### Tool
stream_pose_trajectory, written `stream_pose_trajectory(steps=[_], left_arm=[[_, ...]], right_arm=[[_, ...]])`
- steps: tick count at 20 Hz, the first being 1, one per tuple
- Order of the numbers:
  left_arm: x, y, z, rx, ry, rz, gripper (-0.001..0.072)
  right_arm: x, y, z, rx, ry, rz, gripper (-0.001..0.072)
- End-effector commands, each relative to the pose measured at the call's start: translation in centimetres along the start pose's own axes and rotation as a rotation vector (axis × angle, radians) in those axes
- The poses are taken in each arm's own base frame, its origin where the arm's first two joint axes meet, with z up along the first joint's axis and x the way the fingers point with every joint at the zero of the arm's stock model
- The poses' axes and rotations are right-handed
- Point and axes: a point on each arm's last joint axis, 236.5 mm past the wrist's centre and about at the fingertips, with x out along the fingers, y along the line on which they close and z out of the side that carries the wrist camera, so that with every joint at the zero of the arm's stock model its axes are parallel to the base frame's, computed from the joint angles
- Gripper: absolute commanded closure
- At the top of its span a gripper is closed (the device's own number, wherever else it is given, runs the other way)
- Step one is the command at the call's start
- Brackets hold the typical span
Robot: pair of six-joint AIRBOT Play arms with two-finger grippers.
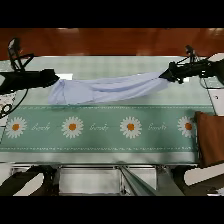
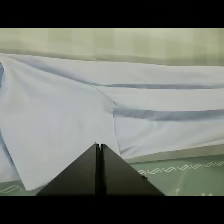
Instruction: Fold the shirts.
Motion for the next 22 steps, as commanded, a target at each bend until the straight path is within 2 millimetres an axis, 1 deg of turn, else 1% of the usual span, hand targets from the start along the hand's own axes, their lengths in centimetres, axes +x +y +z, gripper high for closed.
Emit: stream_pose_trajectory(steps=[1,4,5,6,7,9,11,13,14,16,17,18,19,20,21,22], left_arm=[[3.6,-5.3,-1.0,0.028,0.022,-0.087,0.0692],[9.5,-11.5,-4.3,0.095,0.174,-0.169,0.0692],[11.5,-13.7,-5.9,0.106,0.245,-0.194,0.0692],[13.2,-15.6,-7.6,0.117,0.322,-0.212,0.0692],[14.8,-17.5,-9.8,0.137,0.409,-0.228,0.0692],[17.2,-20.4,-13.9,0.186,0.542,-0.233,0.0692],[18.8,-23.2,-18.0,0.223,0.645,-0.247,0.0692],[19.4,-25.8,-21.0,0.256,0.693,-0.268,0.0692],[19.6,-26.9,-22.4,0.268,0.709,-0.277,0.0692],[19.2,-28.5,-24.9,0.295,0.75,-0.301,0.0691],[18.8,-28.9,-25.6,0.309,0.764,-0.305,0.0691],[18.6,-29.0,-25.5,0.312,0.764,-0.308,0.0691],[18.5,-28.6,-24.5,0.314,0.752,-0.305,0.0691],[18.5,-27.6,-22.9,0.308,0.735,-0.288,0.069],[18.2,-26.0,-20.3,0.301,0.712,-0.258,0.0691],[17.5,-23.6,-17.2,0.299,0.682,-0.212,0.0691]], right_arm=[[-6.1,1.8,-1.7,-0.111,-0.04,-0.1,0.069],[-10.0,5.3,-4.1,-0.188,-0.099,-0.111,0.069],[-11.0,6.3,-4.9,-0.206,-0.12,-0.109,0.069],[-11.9,7.3,-5.8,-0.223,-0.141,-0.108,0.069],[-12.7,8.2,-6.7,-0.237,-0.157,-0.106,0.069],[-13.9,9.9,-8.3,-0.256,-0.186,-0.084,0.069],[-14.7,11.0,-9.8,-0.276,-0.193,-0.071,0.069],[-15.1,11.6,-10.9,-0.286,-0.185,-0.066,0.069],[-15.3,11.9,-11.2,-0.291,-0.181,-0.064,0.069],[-15.4,12.1,-11.5,-0.292,-0.177,-0.06,0.069],[-15.4,12.1,-11.6,-0.289,-0.175,-0.057,0.069],[-15.3,12.3,-11.6,-0.289,-0.175,-0.054,0.069],[-15.1,12.5,-11.6,-0.292,-0.172,-0.051,0.069],[-14.8,12.9,-11.8,-0.297,-0.167,-0.047,0.069],[-14.3,13.6,-11.8,-0.307,-0.167,-0.038,0.069],[-13.8,14.4,-11.9,-0.318,-0.169,-0.025,0.069]])
